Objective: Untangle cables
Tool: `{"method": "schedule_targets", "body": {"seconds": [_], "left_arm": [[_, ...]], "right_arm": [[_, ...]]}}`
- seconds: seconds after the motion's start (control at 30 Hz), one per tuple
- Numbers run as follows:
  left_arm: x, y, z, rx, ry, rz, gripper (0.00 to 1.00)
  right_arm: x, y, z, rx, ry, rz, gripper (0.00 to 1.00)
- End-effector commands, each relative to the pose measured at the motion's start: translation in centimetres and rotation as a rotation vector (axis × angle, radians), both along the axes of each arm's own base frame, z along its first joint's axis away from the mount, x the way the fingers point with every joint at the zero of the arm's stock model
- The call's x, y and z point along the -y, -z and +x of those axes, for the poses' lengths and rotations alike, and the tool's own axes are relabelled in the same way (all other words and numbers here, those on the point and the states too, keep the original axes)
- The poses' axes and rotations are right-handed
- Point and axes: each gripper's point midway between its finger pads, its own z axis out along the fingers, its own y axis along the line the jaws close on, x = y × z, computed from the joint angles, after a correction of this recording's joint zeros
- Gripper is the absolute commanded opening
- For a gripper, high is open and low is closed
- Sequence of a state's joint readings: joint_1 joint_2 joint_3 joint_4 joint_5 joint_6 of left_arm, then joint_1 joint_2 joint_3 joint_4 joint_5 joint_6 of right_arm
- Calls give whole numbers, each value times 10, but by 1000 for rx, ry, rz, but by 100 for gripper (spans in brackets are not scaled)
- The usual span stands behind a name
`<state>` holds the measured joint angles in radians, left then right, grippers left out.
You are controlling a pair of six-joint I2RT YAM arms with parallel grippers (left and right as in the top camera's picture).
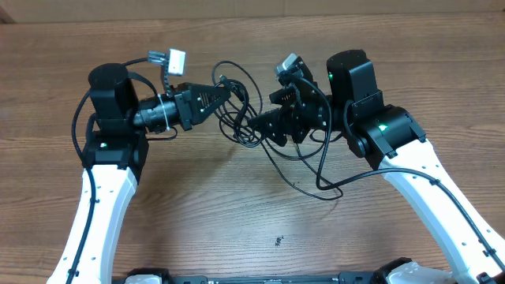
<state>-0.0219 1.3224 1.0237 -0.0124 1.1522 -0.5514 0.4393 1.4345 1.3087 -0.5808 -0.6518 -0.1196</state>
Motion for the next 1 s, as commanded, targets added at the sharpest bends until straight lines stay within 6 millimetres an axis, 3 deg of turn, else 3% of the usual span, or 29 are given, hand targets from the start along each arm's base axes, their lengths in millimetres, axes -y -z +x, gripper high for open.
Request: {"method": "schedule_targets", "body": {"seconds": [0.0,0.23,0.5,0.6,0.77,0.87,0.97], "left_arm": [[7,-27,-6,57,28,-28,4],[7,-36,-5,53,25,-57,4],[22,-36,-8,37,40,-60,4],[28,-36,-11,36,55,-60,4],[29,-36,-13,36,65,-61,4],[29,-38,-12,49,65,-62,4],[28,-41,-12,73,63,-64,4]], "right_arm": [[-2,-3,-7,2,-42,15,80],[-2,-2,-7,-1,-42,14,63],[-3,-3,-9,-4,-54,22,56],[-3,-3,-9,-4,-53,22,48],[-3,-3,-9,-4,-53,22,29],[-3,-3,-9,-6,-53,22,8],[-3,-2,-10,-12,-53,19,4]]}}
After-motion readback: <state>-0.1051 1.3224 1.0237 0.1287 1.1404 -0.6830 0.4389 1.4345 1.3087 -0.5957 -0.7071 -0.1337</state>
